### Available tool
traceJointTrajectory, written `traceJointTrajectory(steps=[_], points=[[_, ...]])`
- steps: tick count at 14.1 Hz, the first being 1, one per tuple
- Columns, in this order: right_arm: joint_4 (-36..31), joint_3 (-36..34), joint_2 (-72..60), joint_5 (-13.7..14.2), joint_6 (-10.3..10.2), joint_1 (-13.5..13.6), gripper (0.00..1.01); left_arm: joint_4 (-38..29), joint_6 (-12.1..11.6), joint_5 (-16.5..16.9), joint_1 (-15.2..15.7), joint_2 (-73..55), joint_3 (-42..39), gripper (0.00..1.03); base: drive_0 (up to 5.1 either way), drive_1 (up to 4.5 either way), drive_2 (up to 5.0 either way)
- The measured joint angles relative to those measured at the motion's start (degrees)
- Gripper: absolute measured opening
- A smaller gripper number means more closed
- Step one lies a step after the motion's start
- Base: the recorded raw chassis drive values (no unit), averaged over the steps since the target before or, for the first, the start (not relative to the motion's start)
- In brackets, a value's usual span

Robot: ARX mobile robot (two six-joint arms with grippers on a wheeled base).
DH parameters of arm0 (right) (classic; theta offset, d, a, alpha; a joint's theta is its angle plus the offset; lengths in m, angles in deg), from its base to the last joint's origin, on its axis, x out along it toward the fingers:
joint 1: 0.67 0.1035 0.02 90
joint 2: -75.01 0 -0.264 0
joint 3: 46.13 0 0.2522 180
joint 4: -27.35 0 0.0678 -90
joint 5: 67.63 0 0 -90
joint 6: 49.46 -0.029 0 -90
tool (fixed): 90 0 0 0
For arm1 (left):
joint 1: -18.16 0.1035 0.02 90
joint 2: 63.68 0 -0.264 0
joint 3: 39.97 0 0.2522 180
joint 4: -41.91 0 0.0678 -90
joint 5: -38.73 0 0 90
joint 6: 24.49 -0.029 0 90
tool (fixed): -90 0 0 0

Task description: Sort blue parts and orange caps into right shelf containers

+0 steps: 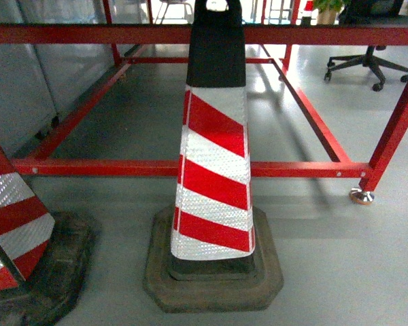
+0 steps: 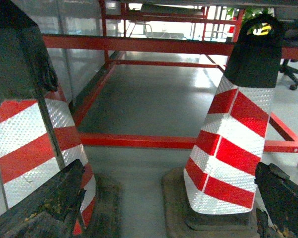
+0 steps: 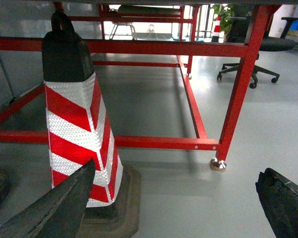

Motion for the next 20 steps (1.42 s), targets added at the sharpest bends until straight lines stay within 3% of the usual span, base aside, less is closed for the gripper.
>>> traceJointTrajectory(steps=[20], points=[[-0.3,0.0,0.0,0.0,0.0,0.0,0.98,-0.4,-0.6,-0.1,0.0,0.0,0.0,0.98,0.0,0.00,0.0]])
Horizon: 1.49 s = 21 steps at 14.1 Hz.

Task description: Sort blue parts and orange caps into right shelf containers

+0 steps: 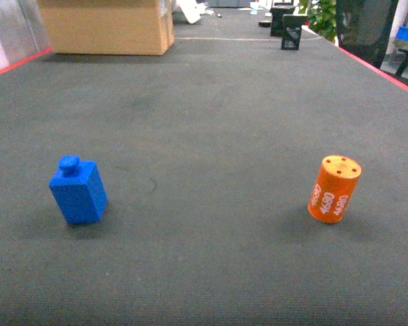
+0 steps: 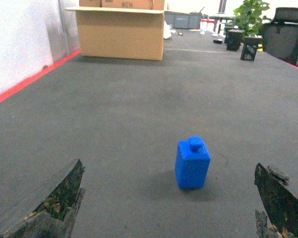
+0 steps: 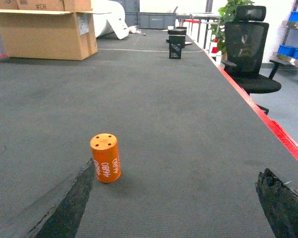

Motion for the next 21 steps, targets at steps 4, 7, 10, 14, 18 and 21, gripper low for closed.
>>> traceJointTrajectory(steps=[4,7,10,14,18,21], points=[[0.2,0.0,0.0,0.0,0.0,0.0,0.98,0.0,0.0,0.0,0.0,0.0,0.0,0.98,0.0,0.00,0.0],[0.3,0.0,0.0,0.0,0.0,0.0,0.98,0.2,0.0,0.0,0.0,0.0,0.0,0.98,0.0,0.00,0.0],[0.3,0.0,0.0,0.0,0.0,0.0,0.98,0.2,0.0,0.0,0.0,0.0,0.0,0.98,0.0,0.00,0.0],[0.2,0.0,0.0,0.0,0.0,0.0,0.98,0.2,0.0,0.0,0.0,0.0,0.0,0.98,0.0,0.00,0.0],[0.2,0.0,0.0,0.0,0.0,0.0,0.98,0.2,0.0,0.0,0.0,0.0,0.0,0.98,0.0,0.00,0.0],[0.2,0.0,0.0,0.0,0.0,0.0,0.98,0.2,0.0,0.0,0.0,0.0,0.0,0.98,0.0,0.00,0.0]])
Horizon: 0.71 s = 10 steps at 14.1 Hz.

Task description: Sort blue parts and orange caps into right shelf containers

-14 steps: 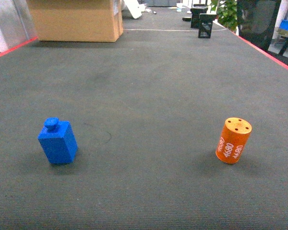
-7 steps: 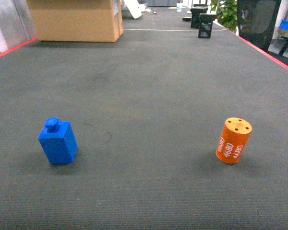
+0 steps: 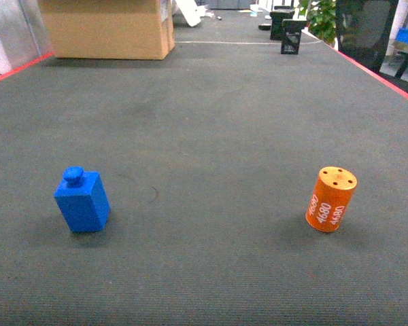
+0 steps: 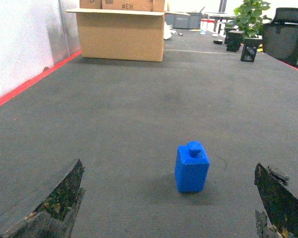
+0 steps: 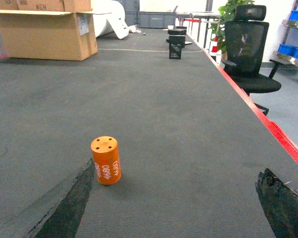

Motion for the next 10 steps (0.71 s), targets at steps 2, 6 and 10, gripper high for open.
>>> traceJointTrajectory(steps=[2,6,10], points=[[0.0,0.0,0.0,0.0,0.0,0.0,0.98,0.0,0.0,0.0,0.0,0.0,0.0,0.98,0.0,0.00,0.0],[0.0,0.0,0.0,0.0,0.0,0.0,0.98,0.0,0.0,0.0,0.0,0.0,0.0,0.98,0.0,0.00,0.0],[0.0,0.0,0.0,0.0,0.0,0.0,0.98,0.0,0.0,0.0,0.0,0.0,0.0,0.98,0.0,0.00,0.0]])
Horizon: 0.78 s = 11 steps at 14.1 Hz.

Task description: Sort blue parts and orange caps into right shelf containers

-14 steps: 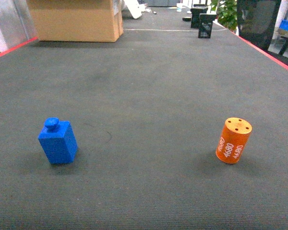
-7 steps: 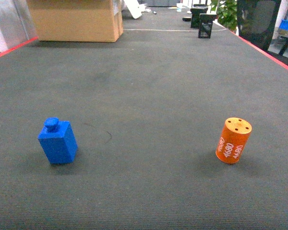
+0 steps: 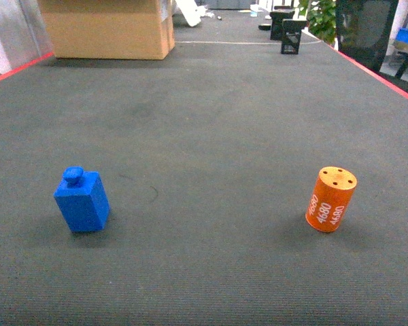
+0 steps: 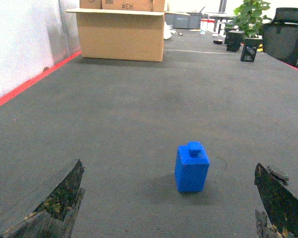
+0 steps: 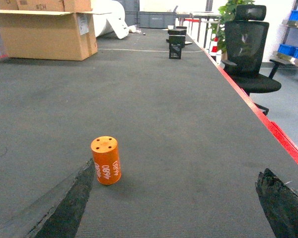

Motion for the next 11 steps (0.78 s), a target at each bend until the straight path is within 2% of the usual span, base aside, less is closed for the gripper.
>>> traceJointTrajectory(steps=[4,5,6,7,8,9,10,11], points=[[0.0,0.0,0.0,0.0,0.0,0.0,0.98,0.0,0.0,0.0,0.0,0.0,0.0,0.98,0.0,0.00,0.0],[0.0,0.0,0.0,0.0,0.0,0.0,0.98,0.7,0.0,-0.9,-0.3,-0.2,0.1,0.98,0.0,0.00,0.0],[0.2,0.0,0.0,0.3,0.0,0.0,0.98,-0.5,1.0,-11.5,-5.8,-6.5,1.1,0.98,0.0,0.00,0.0],[-2.1,0.5,-5.6,10.0,0.0,4.8,0.98,-9.5,1.6,-17.4,-9.6,-17.3,1.8,0.98,0.0,0.00,0.0],[-11.8,2.0,-18.4,17.6,0.0,9.6,0.98,-21.5,1.8,-19.5,-10.2,-30.3,2.8,0.98,0.0,0.00,0.0],[-21.8,4.4,-30.6,19.3,-0.2,11.0,0.98,-32.2,2.2,-19.4,-9.9,-42.2,5.7,0.98,0.0,0.00,0.0],[-30.9,8.4,-42.5,18.9,-0.5,11.0,0.98,-42.5,2.2,-18.1,-10.0,-54.1,10.3,0.98,0.0,0.00,0.0],[-37.8,13.1,-53.3,17.3,-1.6,11.5,0.98,-50.0,2.2,-16.8,-10.1,-65.1,14.7,0.98,0.0,0.00,0.0]])
